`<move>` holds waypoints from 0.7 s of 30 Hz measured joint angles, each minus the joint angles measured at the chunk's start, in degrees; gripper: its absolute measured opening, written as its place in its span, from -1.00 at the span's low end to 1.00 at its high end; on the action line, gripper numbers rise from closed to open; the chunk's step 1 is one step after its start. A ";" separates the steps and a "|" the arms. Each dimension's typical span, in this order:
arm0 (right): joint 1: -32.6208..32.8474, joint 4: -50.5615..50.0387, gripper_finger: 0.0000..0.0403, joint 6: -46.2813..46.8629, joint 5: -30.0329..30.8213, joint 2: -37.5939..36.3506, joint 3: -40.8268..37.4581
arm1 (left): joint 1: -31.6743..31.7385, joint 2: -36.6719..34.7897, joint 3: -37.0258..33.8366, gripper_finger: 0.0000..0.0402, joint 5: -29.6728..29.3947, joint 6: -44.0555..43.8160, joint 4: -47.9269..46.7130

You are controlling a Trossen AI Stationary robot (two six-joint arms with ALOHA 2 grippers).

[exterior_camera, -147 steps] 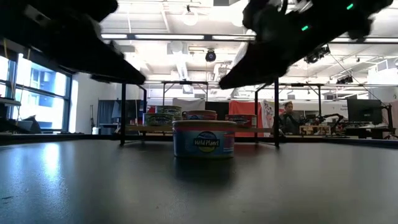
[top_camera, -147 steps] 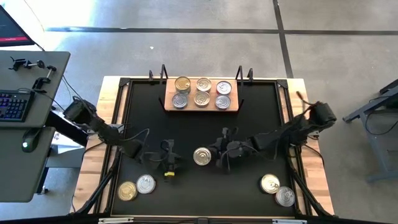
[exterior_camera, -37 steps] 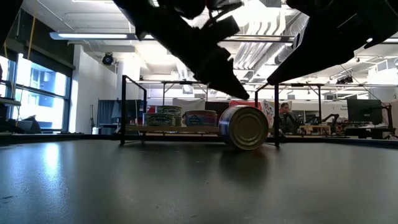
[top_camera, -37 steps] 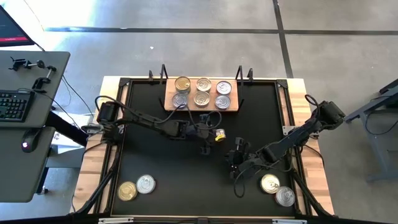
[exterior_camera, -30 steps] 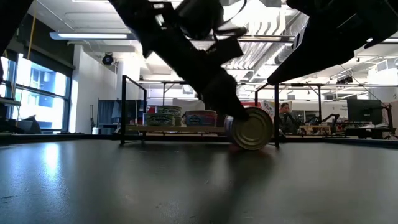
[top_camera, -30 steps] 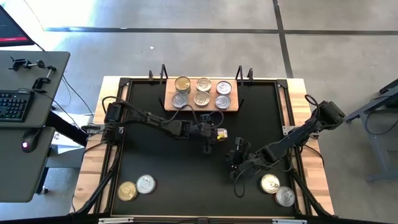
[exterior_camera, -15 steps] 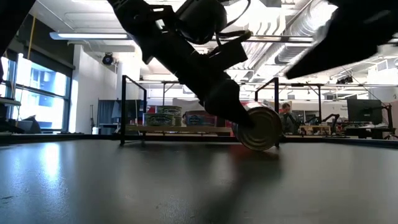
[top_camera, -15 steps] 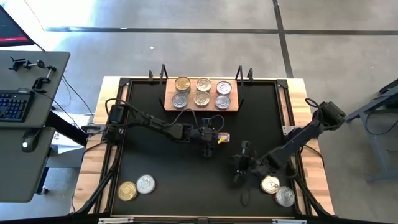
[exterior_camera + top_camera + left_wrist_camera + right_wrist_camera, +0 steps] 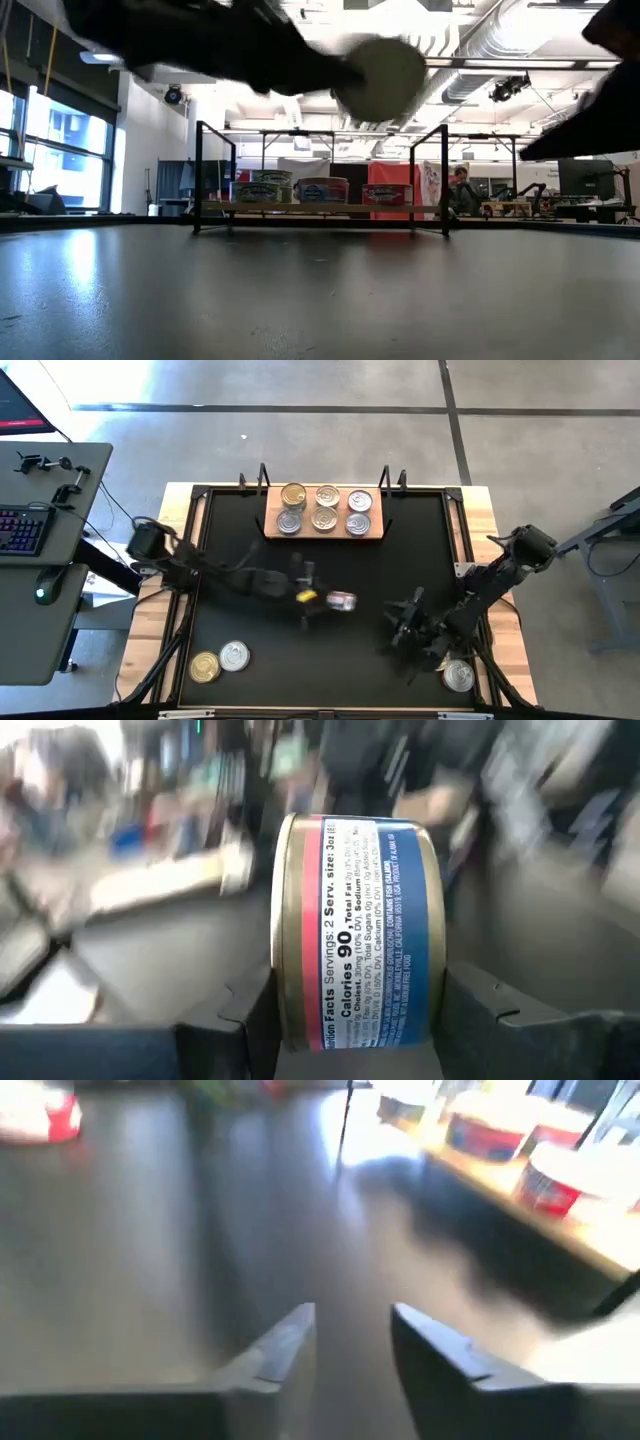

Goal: Stack canned seafood by type on shelf
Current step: Stack the blue-pink tuna can on top of other blue-pink tuna can on the shelf

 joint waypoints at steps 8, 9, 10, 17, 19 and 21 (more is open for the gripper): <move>-13.18 49.26 0.26 -48.73 -14.99 0.02 -4.66 | 0.44 -4.64 -12.13 -0.15 12.57 -0.60 29.98; -14.95 52.66 0.29 -53.08 -20.83 0.02 -4.03 | 0.46 -4.65 -12.28 -0.15 13.34 -0.60 31.47; -16.60 55.02 0.32 -56.45 -26.45 0.02 -3.17 | 0.46 -4.66 -12.41 -0.15 13.93 -0.60 32.43; -21.25 56.87 0.34 -71.97 -35.06 1.48 5.20 | 0.43 -4.62 -12.43 -0.15 14.58 0.45 35.56; -21.73 56.84 0.34 -74.43 -36.17 2.85 7.98 | 0.46 -4.62 -12.43 -0.15 14.48 0.48 36.08; -22.29 56.79 0.34 -75.16 -36.22 4.25 10.48 | 0.46 -4.62 -12.43 -0.15 13.92 0.81 36.53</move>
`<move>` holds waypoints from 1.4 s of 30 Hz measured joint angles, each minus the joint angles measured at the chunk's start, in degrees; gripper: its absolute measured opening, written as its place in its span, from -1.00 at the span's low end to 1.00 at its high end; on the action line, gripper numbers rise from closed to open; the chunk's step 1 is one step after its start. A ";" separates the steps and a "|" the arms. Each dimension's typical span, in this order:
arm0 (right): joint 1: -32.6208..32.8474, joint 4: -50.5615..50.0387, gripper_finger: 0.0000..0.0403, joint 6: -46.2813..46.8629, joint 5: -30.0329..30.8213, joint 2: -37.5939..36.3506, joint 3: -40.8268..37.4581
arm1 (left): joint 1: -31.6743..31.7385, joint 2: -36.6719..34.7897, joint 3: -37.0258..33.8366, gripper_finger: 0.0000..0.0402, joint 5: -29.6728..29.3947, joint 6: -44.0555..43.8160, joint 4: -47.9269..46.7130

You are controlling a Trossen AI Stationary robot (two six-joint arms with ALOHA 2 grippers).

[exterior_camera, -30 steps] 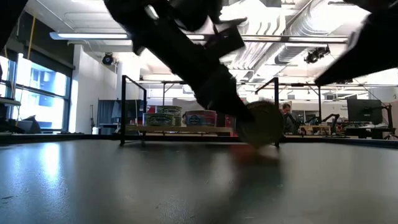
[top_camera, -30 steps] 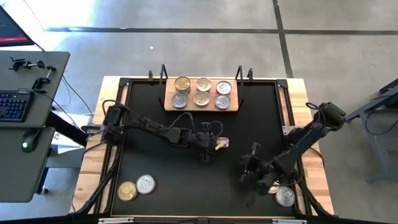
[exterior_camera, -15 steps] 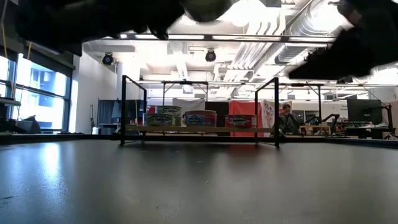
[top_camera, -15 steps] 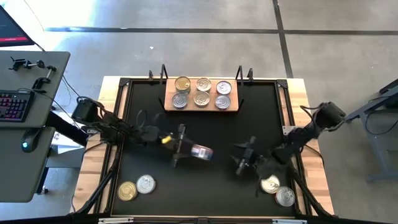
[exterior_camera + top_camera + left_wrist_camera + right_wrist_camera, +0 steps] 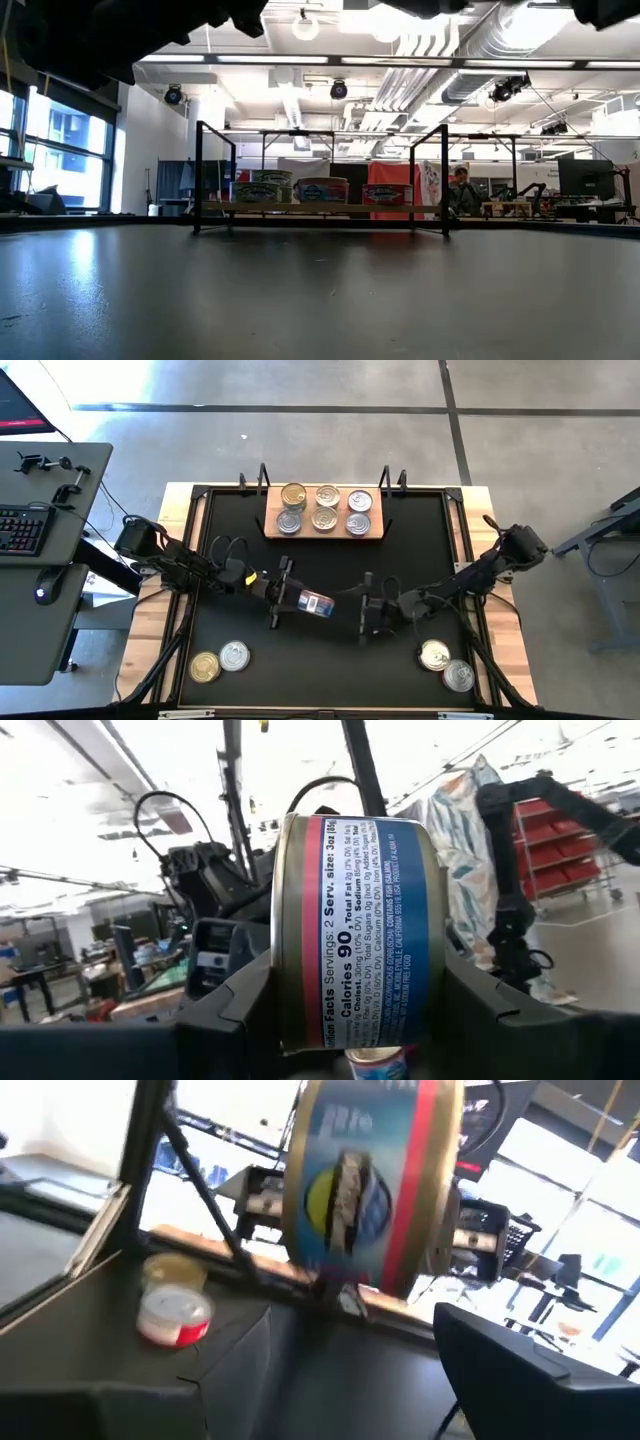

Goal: Stack canned seafood by type on shelf
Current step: Stack the blue-pink tuna can on top of other blue-pink tuna can on the shelf

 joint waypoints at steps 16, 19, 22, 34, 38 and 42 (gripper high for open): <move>2.02 -9.08 -0.15 1.25 12.85 4.55 9.01 | -0.48 -0.02 0.26 0.00 -7.34 2.14 -8.33; 2.21 -25.29 -0.15 9.32 15.40 3.13 11.40 | -1.09 -0.02 0.06 0.21 -13.11 0.72 -14.64; 0.92 -51.13 -0.15 26.05 12.82 2.68 16.79 | -2.65 -0.02 0.07 0.30 -21.65 1.01 -21.08; -12.58 -73.05 -0.15 38.94 -22.07 11.68 23.06 | -5.28 0.00 6.85 0.33 -30.27 0.71 -41.02; -14.96 -67.36 -0.15 36.40 -26.94 14.97 24.16 | -3.46 0.89 10.00 0.33 -26.98 -1.33 -49.34; -15.73 -65.95 -0.15 35.34 -26.78 16.23 24.83 | -1.79 2.55 10.60 0.34 -24.31 -2.87 -51.50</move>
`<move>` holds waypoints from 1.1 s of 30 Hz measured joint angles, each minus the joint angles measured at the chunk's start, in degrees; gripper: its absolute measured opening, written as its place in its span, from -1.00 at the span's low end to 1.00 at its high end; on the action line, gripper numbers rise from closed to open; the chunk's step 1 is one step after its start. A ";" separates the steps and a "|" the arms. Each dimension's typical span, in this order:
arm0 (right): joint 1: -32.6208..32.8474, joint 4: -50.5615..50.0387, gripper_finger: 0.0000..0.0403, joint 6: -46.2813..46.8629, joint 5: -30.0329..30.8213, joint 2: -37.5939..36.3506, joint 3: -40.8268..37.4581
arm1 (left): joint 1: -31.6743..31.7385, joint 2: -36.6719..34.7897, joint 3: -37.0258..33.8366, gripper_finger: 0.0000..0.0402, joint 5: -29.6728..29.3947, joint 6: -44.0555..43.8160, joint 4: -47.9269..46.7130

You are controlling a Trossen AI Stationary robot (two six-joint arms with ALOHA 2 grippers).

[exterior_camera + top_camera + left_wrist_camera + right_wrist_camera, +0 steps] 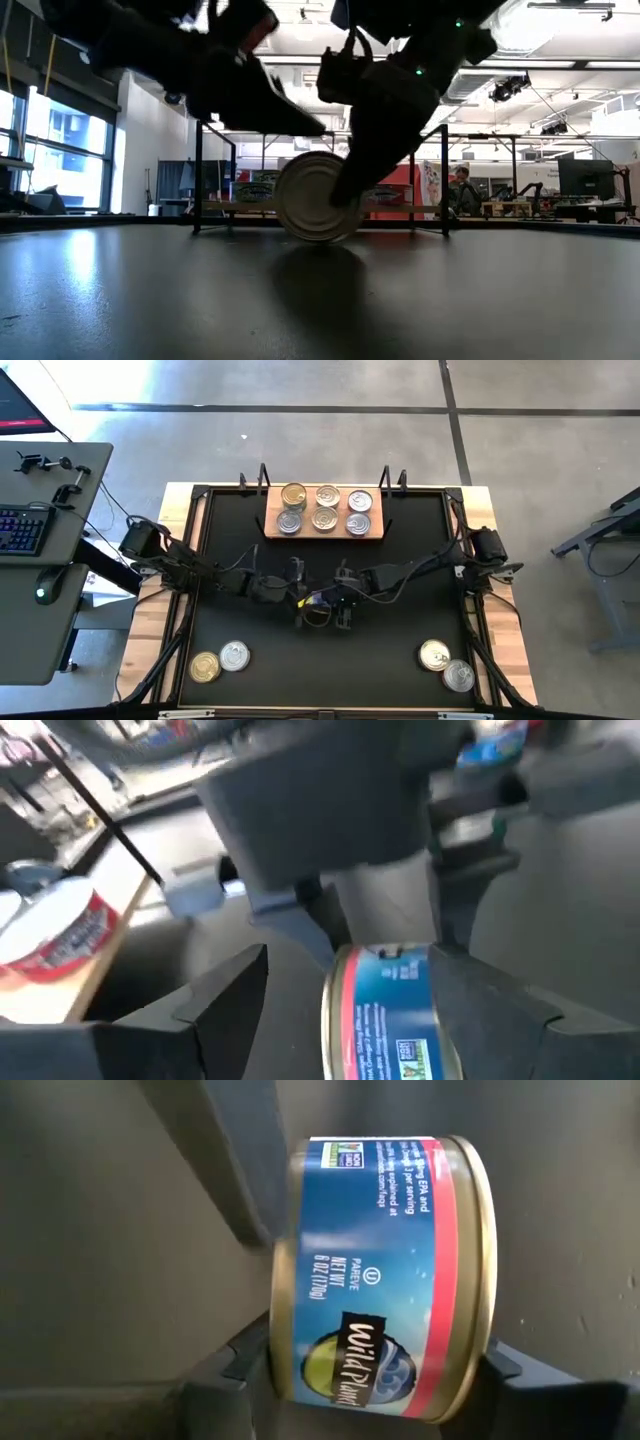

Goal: Stack canned seafood by type on shelf
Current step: Stack the blue-pink tuna can on top of other blue-pink tuna can on the shelf

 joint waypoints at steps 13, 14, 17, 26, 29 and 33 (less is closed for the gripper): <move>0.74 0.30 0.43 -0.14 -0.02 -0.89 -0.04 | 1.87 2.59 0.19 0.34 6.67 -4.69 -1.71; 0.97 0.04 0.46 -0.12 0.34 -1.43 -0.04 | 1.86 2.53 0.27 0.34 6.93 -4.81 -2.45; 2.26 -1.23 0.50 -0.01 4.05 -3.59 -0.04 | 1.62 2.06 0.28 0.34 7.02 -6.04 -5.35; 9.30 -3.58 0.52 5.18 20.70 -9.03 -3.19 | -0.96 -5.28 0.00 0.34 2.04 -8.21 -19.87; 11.57 -3.10 0.52 7.07 24.47 -8.84 -4.48 | -2.02 -6.89 -0.24 0.34 2.25 -8.29 -21.32; 13.88 -1.77 0.52 10.35 27.27 -8.65 -6.81 | -3.08 -6.90 0.03 0.34 -0.14 -4.23 -18.63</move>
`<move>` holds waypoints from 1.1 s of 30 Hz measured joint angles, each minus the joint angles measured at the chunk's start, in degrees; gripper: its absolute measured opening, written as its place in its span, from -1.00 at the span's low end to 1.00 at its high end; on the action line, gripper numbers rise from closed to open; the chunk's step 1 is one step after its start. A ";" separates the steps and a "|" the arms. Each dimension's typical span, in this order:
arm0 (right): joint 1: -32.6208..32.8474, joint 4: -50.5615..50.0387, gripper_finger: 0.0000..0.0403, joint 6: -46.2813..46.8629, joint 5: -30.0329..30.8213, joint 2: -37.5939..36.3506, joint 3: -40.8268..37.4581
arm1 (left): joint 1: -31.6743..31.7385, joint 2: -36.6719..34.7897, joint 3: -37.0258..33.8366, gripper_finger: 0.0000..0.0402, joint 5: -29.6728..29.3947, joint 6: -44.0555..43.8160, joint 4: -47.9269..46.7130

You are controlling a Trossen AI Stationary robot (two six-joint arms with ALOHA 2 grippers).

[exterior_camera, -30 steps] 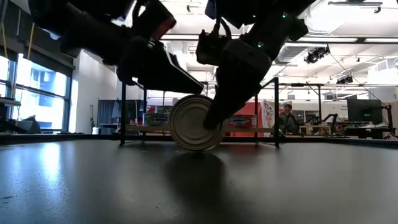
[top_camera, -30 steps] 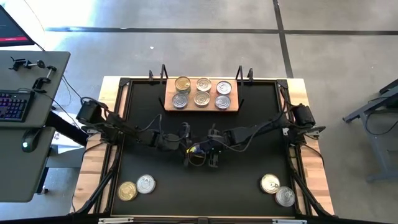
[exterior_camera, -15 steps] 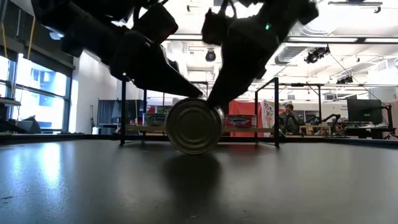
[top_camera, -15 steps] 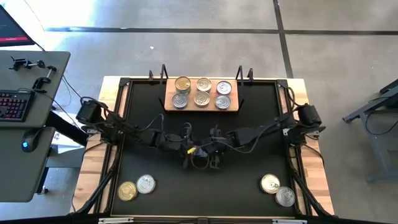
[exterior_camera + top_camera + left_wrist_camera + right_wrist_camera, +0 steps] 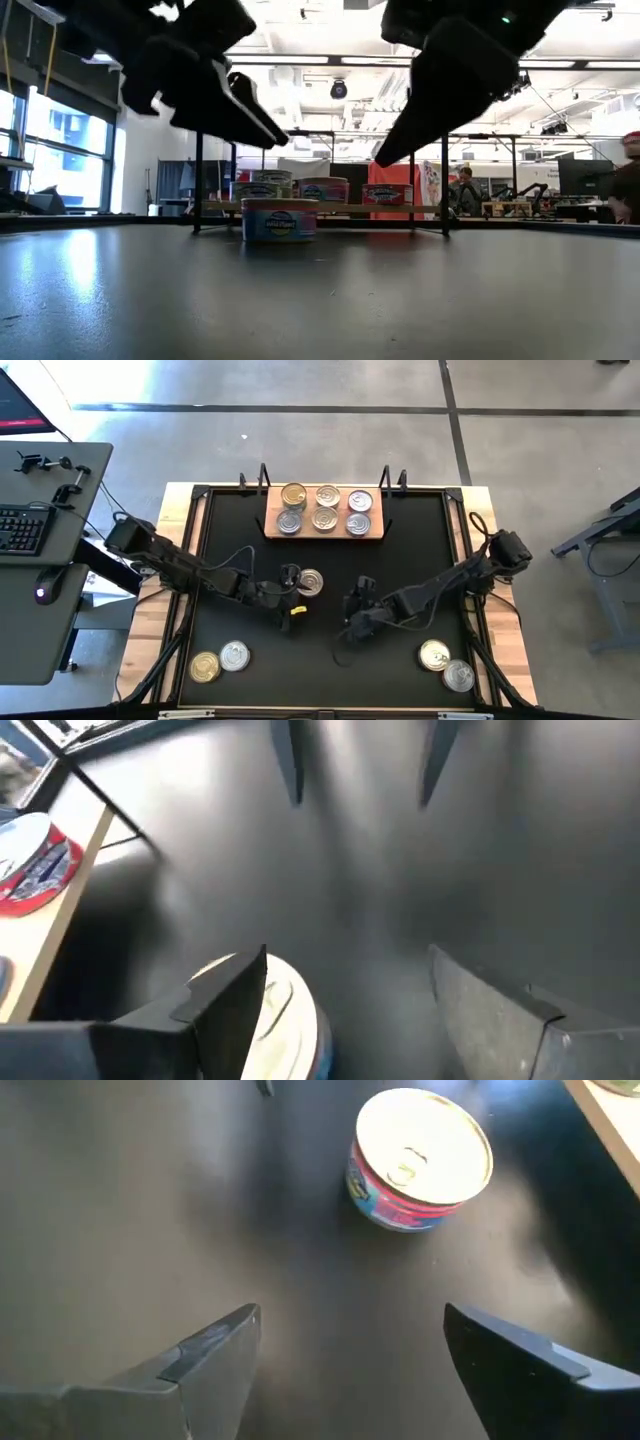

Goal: Stack canned seafood by type on shelf
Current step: Stack the blue-pink tuna can on top of other blue-pink tuna can on the shelf

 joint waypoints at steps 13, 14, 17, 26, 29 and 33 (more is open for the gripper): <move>3.35 -0.42 0.52 -0.82 11.74 0.00 -0.73 | -0.41 13.86 0.06 0.12 -14.91 8.52 4.69; 3.35 -0.49 0.52 -1.10 11.73 0.00 -0.73 | -0.53 14.38 0.14 0.04 -15.43 8.70 4.98; 3.32 -0.60 0.52 -1.73 11.80 0.00 -0.73 | -0.92 15.99 0.35 -0.25 -17.29 9.01 5.84; 6.41 -9.29 0.52 1.72 14.81 -2.29 -0.73 | -0.90 16.97 1.66 -0.95 -16.93 13.10 5.00; 8.48 -12.65 0.52 4.54 17.55 -4.33 -0.73 | -0.86 17.09 3.48 -0.96 -16.37 16.66 4.39; 11.13 -14.11 0.52 6.44 21.92 -6.51 -0.73 | -1.12 16.32 6.51 -0.99 -15.26 20.41 0.23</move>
